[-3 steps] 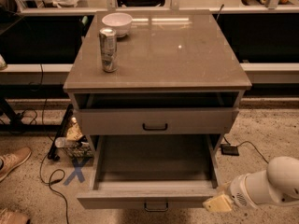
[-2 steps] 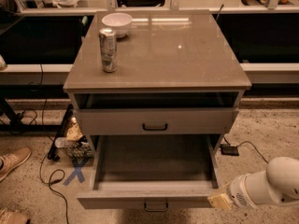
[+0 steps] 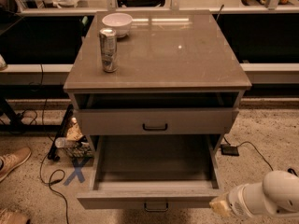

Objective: Close middle drawer

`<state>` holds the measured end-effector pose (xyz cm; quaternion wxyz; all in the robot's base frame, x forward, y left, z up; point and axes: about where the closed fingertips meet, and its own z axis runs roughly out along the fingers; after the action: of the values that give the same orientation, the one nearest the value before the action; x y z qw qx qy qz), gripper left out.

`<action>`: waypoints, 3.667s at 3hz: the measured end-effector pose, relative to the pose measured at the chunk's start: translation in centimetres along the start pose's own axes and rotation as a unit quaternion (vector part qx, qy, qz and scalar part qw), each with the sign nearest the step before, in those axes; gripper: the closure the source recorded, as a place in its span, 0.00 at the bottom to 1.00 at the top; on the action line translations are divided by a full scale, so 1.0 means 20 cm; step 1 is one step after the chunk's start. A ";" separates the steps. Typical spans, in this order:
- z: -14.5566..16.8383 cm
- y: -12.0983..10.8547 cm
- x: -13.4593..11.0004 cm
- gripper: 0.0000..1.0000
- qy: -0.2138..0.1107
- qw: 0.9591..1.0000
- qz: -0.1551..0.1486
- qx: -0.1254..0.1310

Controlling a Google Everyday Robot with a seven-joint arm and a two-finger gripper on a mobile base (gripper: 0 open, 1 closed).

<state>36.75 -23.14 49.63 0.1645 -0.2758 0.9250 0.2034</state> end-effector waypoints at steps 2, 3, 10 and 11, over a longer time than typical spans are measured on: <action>0.30 -0.18 0.15 1.00 -0.003 0.999 0.046 0.016; 0.51 -0.23 0.03 1.00 -0.010 0.999 0.040 0.005; 0.65 -0.61 -0.76 1.00 -0.166 0.986 -0.006 0.021; 0.63 -0.58 -0.74 1.00 -0.184 0.983 -0.009 0.017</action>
Offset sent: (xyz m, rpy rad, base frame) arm 0.0124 -0.0236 -0.1017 -0.0145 0.0342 -0.1378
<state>57.67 -19.63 41.61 0.3383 -0.2396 0.8796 0.2333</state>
